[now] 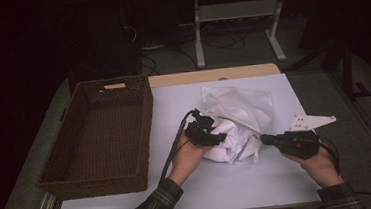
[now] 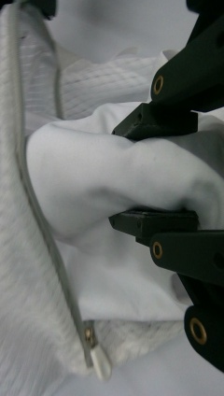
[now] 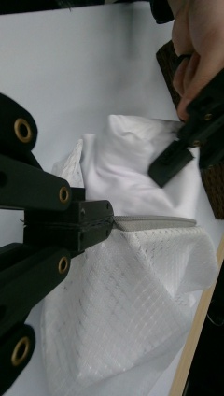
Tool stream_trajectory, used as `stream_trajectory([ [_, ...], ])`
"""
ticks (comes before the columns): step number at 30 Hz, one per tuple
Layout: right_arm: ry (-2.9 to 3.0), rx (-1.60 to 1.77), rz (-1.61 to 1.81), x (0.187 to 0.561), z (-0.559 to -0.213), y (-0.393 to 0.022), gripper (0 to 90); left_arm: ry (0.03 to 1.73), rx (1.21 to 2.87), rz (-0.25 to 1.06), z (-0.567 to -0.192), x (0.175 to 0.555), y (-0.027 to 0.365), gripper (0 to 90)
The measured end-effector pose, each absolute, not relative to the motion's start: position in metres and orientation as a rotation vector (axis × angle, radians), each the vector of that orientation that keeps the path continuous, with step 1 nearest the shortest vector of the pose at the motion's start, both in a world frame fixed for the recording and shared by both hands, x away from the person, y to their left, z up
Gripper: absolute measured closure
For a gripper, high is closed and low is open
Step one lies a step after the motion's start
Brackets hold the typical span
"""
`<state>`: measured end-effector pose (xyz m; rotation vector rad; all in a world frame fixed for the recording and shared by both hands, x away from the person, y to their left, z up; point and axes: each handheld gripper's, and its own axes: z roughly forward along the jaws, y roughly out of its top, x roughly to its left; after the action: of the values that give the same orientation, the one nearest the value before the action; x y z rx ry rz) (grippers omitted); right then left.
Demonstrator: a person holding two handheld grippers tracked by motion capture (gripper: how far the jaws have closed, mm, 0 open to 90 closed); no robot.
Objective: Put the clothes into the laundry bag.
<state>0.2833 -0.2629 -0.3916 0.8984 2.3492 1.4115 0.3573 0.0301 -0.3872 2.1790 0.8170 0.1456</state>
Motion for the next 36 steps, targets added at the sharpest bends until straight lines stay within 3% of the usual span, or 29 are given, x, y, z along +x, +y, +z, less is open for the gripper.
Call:
stream_trajectory([
  [8, 2.357, 0.931, 1.388, 0.290, -0.400, -0.268, 89.2, 0.799, 2.180, 0.121, -0.401, 0.361, 0.019, 55.7],
  [20, 2.353, 0.946, 1.389, 0.291, -0.401, -0.272, 89.2, 0.740, 2.149, 0.068, -0.378, 0.355, 0.042, 30.4],
  [31, 2.352, 0.949, 1.390, 0.291, -0.402, -0.272, 89.2, 0.722, 2.163, 0.103, -0.367, 0.336, 0.076, 27.7],
  [36, 2.354, 0.949, 1.392, 0.291, -0.402, -0.272, 89.2, 0.759, 2.207, 0.112, -0.379, 0.334, 0.090, 29.3],
])
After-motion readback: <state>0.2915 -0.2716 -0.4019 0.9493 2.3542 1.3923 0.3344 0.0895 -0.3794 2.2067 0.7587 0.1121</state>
